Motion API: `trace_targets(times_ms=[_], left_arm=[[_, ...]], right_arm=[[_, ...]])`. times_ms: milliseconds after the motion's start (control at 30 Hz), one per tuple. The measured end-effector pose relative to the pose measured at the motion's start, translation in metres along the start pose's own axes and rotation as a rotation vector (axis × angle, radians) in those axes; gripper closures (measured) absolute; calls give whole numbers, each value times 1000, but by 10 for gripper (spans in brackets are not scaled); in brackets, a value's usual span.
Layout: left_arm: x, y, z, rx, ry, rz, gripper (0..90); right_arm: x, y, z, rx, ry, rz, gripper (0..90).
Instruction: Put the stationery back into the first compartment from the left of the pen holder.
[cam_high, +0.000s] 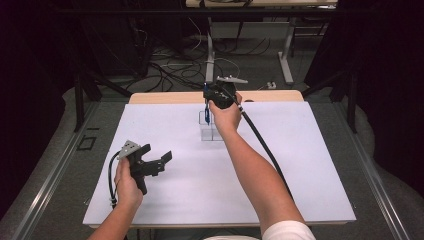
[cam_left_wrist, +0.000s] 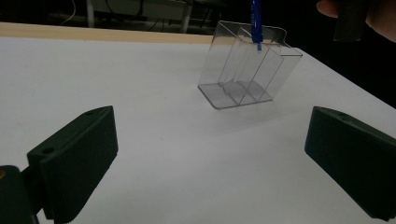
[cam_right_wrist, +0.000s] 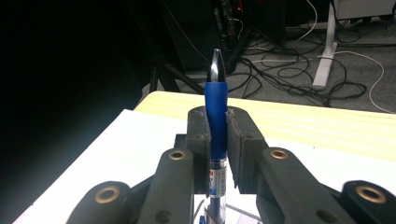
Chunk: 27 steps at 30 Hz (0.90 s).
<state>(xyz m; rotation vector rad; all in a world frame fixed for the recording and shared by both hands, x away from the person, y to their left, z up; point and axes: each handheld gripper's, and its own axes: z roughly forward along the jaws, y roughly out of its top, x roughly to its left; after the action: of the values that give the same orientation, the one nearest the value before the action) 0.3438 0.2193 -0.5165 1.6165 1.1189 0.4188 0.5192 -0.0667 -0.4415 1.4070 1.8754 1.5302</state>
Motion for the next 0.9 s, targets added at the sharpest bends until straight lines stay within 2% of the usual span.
trace_targets(times_ms=[167, 300, 433, 600, 767, 900], left_arm=[[-1, 0, 1, 2, -3, 1, 25], [-1, 0, 1, 6, -4, 6, 25], [-2, -1, 2, 7, -5, 8, 25], [-2, -1, 2, 11, -4, 13, 25], [-2, -1, 2, 12, -1, 16, 25], [-3, -1, 2, 12, 0, 18, 25]], right_arm=[[-2, -2, -1, 21, 8, 11, 794], [-3, -2, -3, 31, 28, 28, 747], [-5, -2, -8, 32, 47, 29, 672], [-7, 1, -17, 33, 57, 29, 532], [-11, 3, -29, 38, 49, -8, 410], [-15, 4, -40, 44, 48, -32, 350]])
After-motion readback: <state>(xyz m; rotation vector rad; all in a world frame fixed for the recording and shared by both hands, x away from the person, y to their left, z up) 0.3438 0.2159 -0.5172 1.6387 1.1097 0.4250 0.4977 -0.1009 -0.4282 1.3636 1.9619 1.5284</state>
